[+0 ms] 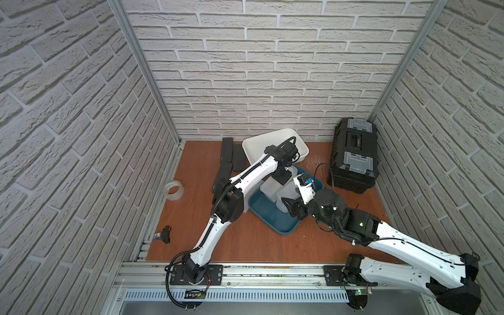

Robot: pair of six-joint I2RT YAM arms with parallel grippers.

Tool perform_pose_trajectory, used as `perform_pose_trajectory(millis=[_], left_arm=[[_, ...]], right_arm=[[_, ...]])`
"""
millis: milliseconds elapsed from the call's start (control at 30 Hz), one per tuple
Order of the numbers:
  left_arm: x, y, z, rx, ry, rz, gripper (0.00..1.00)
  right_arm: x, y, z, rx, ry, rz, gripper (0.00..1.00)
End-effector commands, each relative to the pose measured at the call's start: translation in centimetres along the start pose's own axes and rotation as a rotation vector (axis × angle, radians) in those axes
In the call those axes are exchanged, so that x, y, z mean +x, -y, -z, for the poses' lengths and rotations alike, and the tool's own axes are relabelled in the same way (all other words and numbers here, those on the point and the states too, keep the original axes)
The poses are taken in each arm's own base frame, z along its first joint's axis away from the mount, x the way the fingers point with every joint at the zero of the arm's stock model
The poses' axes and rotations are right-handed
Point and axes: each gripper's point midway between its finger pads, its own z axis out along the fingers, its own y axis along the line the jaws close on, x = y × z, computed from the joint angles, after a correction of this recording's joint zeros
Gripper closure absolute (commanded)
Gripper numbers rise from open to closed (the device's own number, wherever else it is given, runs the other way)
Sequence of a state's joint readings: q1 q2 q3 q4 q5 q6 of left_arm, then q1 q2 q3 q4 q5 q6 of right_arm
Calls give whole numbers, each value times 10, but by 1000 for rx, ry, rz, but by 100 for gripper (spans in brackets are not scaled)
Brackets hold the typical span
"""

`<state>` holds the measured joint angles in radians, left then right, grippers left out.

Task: Place the pencil cases by color into the storage box
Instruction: Adjust the pencil case in the storage box.

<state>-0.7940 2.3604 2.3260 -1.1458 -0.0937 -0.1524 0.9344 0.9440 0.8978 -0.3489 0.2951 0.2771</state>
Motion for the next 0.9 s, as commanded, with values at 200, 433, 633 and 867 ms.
perform_pose_trajectory(millis=[200, 433, 633, 867], left_arm=[[39, 29, -49, -22, -183, -67, 37], [45, 40, -57, -8, -208, -83, 38], [33, 36, -41, -29, -156, -86, 37], [-11, 15, 16, -5, 29, -37, 25]], right_arm=[[-15, -2, 11, -9, 58, -24, 26], [-15, -4, 12, -14, 57, -26, 26], [-14, -5, 11, -17, 57, -27, 26], [-21, -9, 13, -26, 71, -21, 26]])
